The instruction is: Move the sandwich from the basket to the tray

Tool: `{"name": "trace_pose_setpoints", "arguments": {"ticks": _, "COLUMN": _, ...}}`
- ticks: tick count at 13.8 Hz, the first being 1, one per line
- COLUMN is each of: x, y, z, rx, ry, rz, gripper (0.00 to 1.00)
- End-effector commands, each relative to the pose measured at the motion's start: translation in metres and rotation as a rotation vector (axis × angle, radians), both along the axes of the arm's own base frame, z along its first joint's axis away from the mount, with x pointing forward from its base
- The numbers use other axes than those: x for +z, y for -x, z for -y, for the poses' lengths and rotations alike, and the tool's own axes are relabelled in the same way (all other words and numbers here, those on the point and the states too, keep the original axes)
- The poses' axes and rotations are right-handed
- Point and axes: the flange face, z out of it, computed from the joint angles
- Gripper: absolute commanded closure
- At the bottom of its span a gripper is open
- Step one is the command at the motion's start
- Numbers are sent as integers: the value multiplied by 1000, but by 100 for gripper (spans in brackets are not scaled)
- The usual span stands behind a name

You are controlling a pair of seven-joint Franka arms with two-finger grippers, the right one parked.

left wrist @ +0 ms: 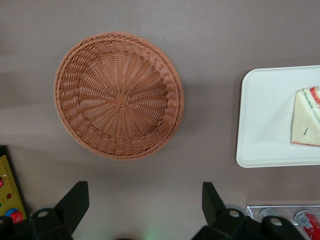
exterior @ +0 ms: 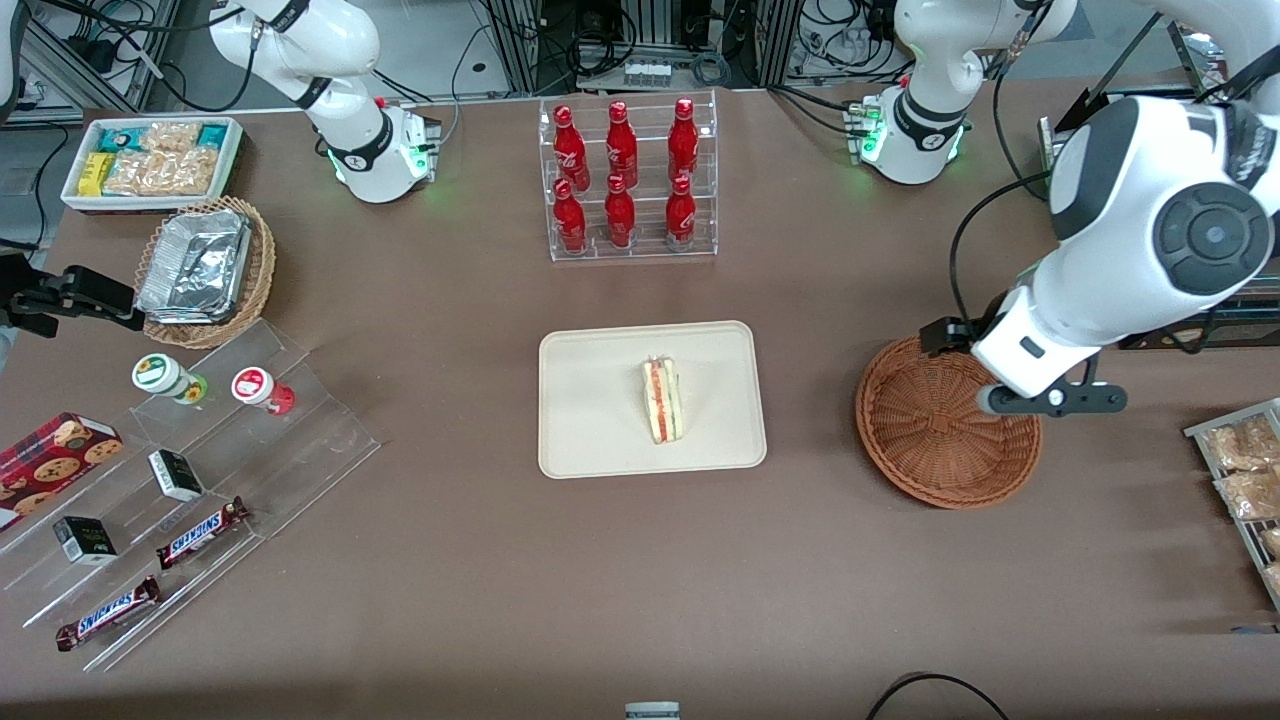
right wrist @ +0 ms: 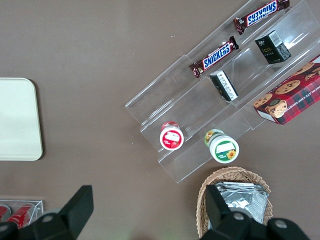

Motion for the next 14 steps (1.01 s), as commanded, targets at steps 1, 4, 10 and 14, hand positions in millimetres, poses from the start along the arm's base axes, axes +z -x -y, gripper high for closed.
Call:
{"name": "trace_pose_setpoints", "arguments": {"ticks": 1, "x": 18, "y": 32, "z": -25, "rx": -31, "ry": -4, "rz": -8, "gripper": 0}}
{"name": "trace_pose_setpoints", "arguments": {"ticks": 4, "x": 32, "y": 62, "z": -49, "rx": -16, "ry": -26, "rz": -20, "gripper": 0}}
{"name": "trace_pose_setpoints", "arguments": {"ticks": 10, "x": 69, "y": 92, "z": -76, "rx": -2, "ry": -32, "rz": -54, "gripper": 0}}
{"name": "trace_pose_setpoints", "arguments": {"ticks": 14, "x": 87, "y": 99, "z": -98, "rx": 43, "ry": -4, "rz": -34, "gripper": 0}}
